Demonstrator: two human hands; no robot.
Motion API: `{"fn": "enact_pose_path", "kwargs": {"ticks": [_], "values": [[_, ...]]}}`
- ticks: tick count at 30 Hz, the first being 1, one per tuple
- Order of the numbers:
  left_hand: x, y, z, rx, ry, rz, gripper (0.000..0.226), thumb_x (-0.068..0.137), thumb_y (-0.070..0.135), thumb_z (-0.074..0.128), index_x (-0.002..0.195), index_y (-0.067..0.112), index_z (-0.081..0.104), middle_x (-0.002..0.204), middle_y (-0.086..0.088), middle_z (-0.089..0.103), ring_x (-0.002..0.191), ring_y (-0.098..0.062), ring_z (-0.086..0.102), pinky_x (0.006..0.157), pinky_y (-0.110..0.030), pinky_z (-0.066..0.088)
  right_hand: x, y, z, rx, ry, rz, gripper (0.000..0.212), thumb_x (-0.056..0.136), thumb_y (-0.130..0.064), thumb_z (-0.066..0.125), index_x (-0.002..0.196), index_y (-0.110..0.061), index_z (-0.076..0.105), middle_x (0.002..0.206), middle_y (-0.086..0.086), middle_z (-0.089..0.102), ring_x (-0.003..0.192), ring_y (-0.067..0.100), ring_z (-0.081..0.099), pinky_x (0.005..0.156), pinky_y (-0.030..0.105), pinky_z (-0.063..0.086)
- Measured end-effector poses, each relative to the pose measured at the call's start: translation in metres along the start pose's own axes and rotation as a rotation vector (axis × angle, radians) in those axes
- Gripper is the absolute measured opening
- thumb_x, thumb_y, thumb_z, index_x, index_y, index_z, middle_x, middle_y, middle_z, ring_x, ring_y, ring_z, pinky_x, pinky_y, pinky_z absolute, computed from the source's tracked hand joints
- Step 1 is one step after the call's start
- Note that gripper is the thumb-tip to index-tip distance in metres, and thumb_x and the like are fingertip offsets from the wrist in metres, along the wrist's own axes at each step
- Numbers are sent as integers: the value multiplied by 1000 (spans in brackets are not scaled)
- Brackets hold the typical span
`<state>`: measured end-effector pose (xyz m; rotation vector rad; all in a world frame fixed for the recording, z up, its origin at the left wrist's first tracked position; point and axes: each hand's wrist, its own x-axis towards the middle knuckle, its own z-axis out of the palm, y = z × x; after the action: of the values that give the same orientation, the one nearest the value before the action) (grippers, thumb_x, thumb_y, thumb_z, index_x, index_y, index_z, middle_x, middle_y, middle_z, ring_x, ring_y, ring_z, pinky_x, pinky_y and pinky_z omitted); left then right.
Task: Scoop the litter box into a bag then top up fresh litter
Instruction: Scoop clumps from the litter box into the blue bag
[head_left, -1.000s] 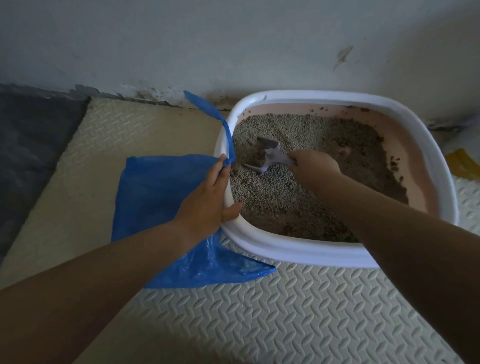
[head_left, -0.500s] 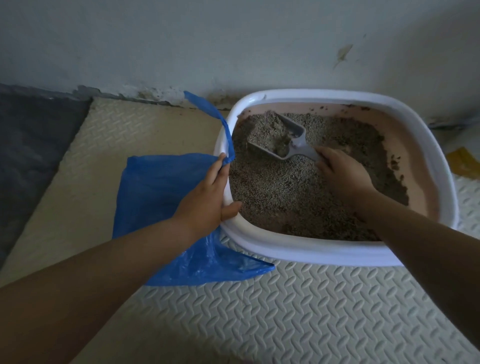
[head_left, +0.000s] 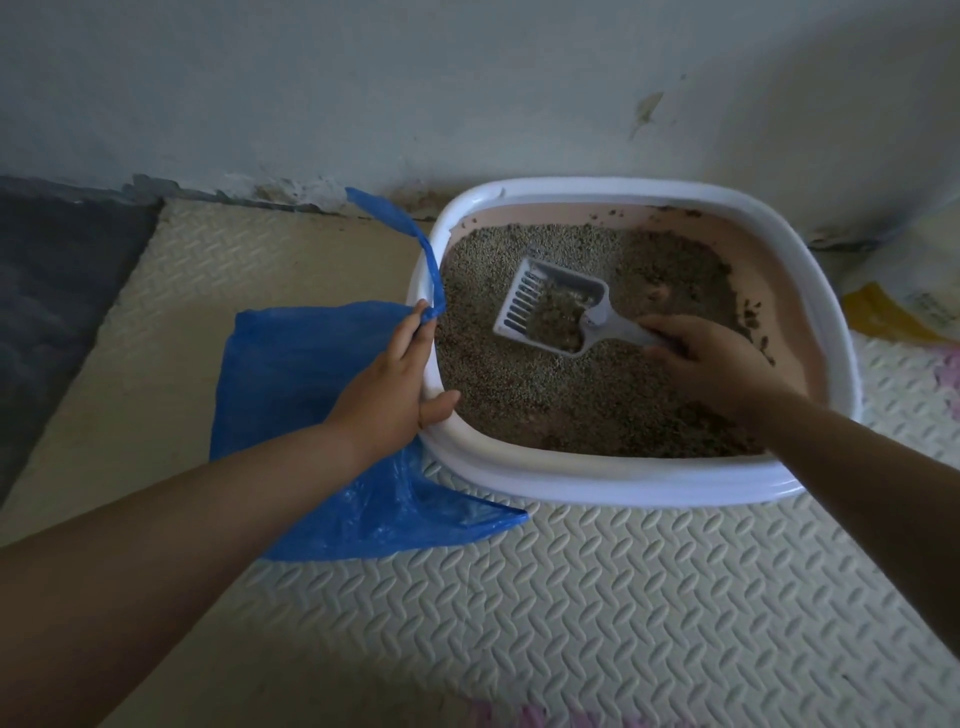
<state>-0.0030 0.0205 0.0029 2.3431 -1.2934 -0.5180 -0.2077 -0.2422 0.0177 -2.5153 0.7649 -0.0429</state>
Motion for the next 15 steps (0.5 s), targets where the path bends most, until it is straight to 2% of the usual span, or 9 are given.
{"fn": "enact_pose_path", "kwargs": {"ticks": [3,7,10,12,15], "values": [[0,-2,2,-20,13,19,82,91,37,58,152,14,7,159,11,-10,141,-18,25,100,-34,39,1,-1,1,32,23,40,36,93,-27,55,129,-29,56,95,-10,58,78,12,54,72,28,39],[-2,-6,6,-67,49,12,81,91,36,59,152,16,10,159,13,-6,135,-17,34,95,-31,42,8,-7,0,-57,-42,-7,34,91,-30,57,125,-33,59,93,-7,64,79,13,55,70,27,39],[-3,-11,10,-110,98,36,82,89,38,60,152,19,12,159,12,0,137,-15,32,94,-31,44,18,-14,-6,-175,-103,-61,31,91,-35,55,121,-40,61,85,-14,61,75,10,53,68,26,38],[-3,-14,13,-148,117,51,85,85,49,56,152,22,12,158,15,3,138,-11,28,96,-32,45,28,-17,-11,-322,-186,-88,27,91,-38,52,115,-45,62,87,-11,66,75,12,57,67,28,43],[-3,-17,16,-187,146,61,87,78,59,45,152,28,10,154,24,3,139,-5,23,97,-29,43,41,-24,-10,-451,-255,-116,27,91,-36,48,113,-43,63,92,-5,69,79,17,61,69,30,47]]}}
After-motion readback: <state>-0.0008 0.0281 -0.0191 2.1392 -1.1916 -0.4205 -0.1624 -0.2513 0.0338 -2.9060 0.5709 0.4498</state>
